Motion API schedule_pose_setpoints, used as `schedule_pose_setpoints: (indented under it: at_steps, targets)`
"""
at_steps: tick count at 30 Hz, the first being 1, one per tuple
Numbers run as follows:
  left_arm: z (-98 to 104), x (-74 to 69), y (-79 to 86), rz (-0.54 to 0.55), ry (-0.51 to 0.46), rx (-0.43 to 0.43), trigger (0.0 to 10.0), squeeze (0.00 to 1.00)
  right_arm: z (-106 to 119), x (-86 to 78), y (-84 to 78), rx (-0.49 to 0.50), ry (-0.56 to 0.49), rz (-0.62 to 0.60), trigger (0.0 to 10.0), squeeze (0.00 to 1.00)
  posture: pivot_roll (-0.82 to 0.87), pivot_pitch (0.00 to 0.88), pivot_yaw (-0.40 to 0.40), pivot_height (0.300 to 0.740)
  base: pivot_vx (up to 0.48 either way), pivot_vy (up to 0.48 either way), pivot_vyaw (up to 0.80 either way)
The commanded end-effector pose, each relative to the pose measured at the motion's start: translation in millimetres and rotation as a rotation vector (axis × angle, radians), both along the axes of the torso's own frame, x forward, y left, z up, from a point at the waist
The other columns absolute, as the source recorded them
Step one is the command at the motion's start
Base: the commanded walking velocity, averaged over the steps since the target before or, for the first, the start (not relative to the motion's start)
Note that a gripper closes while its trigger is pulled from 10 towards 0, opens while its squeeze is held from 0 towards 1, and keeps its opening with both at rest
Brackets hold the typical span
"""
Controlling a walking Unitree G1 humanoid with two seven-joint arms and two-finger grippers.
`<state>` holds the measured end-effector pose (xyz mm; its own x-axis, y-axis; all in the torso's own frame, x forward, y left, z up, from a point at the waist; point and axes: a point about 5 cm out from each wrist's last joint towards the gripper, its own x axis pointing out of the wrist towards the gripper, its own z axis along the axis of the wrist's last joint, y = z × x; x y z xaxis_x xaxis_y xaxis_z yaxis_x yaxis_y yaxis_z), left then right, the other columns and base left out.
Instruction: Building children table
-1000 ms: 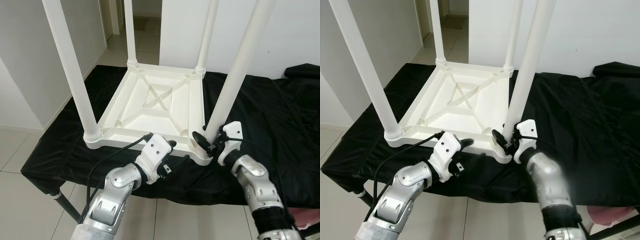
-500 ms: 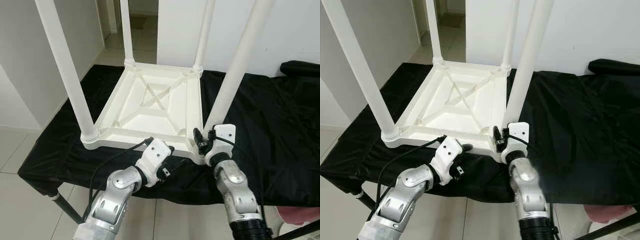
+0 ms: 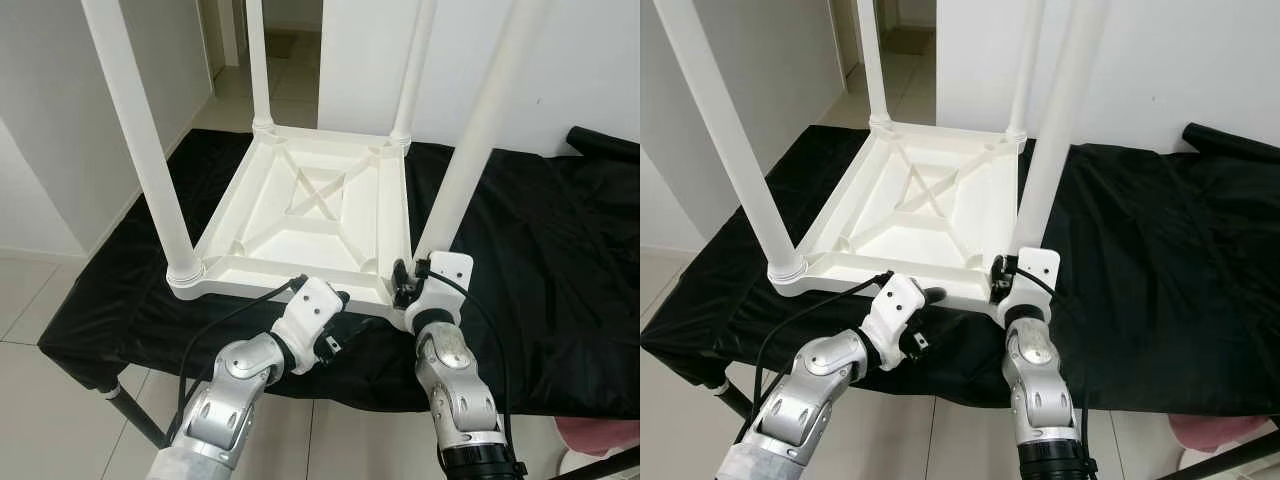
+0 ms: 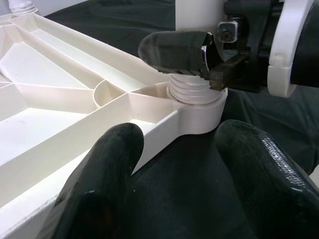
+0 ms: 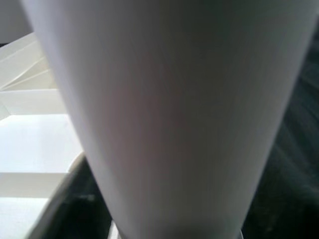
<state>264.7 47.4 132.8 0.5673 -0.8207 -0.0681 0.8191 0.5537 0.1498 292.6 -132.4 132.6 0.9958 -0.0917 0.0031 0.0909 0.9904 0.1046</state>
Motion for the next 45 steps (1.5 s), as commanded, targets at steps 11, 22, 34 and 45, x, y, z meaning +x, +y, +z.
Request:
schedule_pose_setpoints:
  at_steps: [11,22,34,45]
  targets:
    - [-2.0,4.0,5.0,0.115,-0.019,0.016,10.0,0.0,-2.0,-7.9,-6.4,-0.002,-0.012,0.227,10.0,0.0,0.02,0.0,0.012,0.74,0.0,0.0,0.0]
    - [-2.3,1.2,1.2,0.065,-0.017,0.017,10.0,0.0,3.5,-2.3,-23.8,-0.151,-0.06,0.543,10.0,0.0,0.01,0.0,0.017,0.74,0.0,0.0,0.0]
    - [-2.6,-8.0,-2.0,-0.014,0.006,-0.009,10.0,0.0,-10.6,5.6,-40.4,-0.262,0.03,0.758,4.4,0.0,0.01,0.0,0.021,0.74,0.0,0.0,0.0]
    - [-2.2,-6.3,-3.6,-0.012,0.0,-0.007,10.0,0.0,-13.3,11.8,-54.5,-0.275,0.043,0.771,0.0,0.0,0.01,0.0,0.007,0.74,0.0,0.0,0.0]
